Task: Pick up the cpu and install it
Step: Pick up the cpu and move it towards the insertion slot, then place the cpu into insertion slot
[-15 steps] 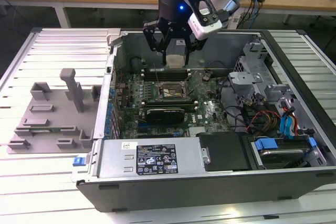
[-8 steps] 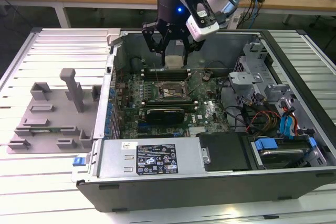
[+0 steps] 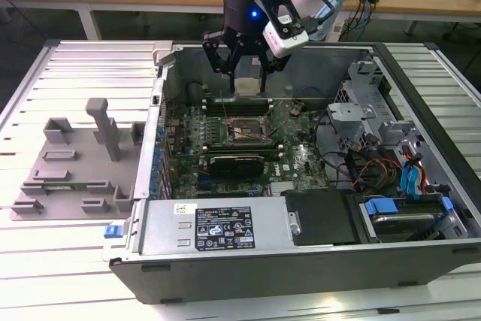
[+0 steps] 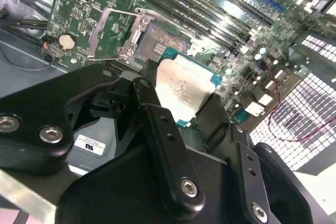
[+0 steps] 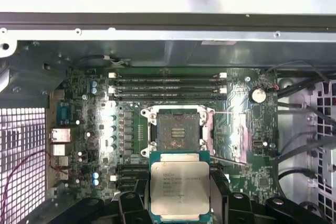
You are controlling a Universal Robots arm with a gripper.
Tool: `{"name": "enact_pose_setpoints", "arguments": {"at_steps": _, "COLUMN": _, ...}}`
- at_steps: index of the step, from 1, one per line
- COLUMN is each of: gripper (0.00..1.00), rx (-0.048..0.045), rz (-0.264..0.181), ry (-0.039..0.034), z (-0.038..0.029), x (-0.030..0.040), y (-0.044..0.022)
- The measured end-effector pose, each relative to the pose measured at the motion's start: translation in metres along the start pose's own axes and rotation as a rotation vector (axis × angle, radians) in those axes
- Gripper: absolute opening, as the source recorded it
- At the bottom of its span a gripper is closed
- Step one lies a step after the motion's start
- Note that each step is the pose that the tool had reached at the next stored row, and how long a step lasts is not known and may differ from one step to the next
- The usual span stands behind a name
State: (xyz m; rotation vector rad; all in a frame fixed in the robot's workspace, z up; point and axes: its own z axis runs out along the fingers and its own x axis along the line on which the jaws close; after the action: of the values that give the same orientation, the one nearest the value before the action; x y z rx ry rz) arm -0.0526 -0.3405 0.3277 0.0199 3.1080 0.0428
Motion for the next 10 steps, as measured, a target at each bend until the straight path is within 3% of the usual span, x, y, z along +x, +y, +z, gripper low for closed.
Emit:
{"name": "enact_pose_setpoints", "arguments": {"at_steps": 4, "gripper": 0.54, "rx": 0.0, "rz": 0.0, "ry": 0.0, "z": 0.0029, "x": 0.0002, "y": 0.0082}}
{"name": "enact_pose_setpoints", "arguments": {"at_steps": 10, "gripper": 0.54, "rx": 0.0, "rz": 0.0, "ry": 0.0, "z": 0.0031, "x": 0.0002, "y": 0.0092}}
